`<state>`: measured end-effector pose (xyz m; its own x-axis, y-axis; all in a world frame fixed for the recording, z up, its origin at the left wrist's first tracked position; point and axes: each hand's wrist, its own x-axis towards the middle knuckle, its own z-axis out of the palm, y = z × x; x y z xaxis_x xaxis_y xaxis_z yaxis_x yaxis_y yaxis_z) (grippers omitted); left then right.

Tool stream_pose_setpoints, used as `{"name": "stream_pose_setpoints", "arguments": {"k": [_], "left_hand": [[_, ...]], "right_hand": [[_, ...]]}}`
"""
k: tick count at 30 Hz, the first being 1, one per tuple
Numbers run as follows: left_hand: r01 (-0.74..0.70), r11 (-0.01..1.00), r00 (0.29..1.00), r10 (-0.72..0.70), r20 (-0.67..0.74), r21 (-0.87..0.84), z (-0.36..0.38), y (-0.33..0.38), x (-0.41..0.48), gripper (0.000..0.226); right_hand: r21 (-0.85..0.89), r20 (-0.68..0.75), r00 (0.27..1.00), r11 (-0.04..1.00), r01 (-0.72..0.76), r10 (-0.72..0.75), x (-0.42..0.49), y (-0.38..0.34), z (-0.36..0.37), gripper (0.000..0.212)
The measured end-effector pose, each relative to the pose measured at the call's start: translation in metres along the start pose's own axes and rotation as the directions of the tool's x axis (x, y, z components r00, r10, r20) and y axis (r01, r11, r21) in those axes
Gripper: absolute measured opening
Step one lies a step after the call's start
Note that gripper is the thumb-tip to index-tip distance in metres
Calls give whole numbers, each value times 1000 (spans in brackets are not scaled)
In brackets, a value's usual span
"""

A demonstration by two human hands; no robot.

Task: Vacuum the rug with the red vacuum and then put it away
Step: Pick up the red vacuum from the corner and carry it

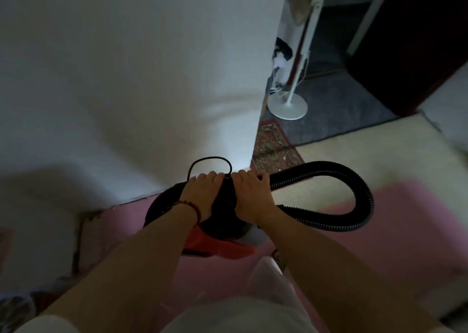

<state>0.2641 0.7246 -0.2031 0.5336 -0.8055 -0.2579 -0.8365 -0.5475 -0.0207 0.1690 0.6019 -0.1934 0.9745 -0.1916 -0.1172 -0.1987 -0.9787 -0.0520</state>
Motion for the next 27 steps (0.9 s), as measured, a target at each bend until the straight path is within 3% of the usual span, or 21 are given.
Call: {"name": "stream_pose_setpoints", "arguments": {"k": [5, 14, 27], "left_hand": [[-175, 984, 984, 175, 13, 37, -5, 76, 18, 84], [-345, 936, 939, 342, 40, 73, -5, 205, 26, 86], [-404, 910, 915, 401, 50, 94, 11, 296, 24, 87]], "right_hand": [[-30, 62, 981, 983, -181, 182, -62, 52, 4, 60], [-7, 72, 927, 930, -368, 368, -165, 130, 19, 60], [-7, 67, 902, 904, -427, 426, -235, 186, 43, 53]]}}
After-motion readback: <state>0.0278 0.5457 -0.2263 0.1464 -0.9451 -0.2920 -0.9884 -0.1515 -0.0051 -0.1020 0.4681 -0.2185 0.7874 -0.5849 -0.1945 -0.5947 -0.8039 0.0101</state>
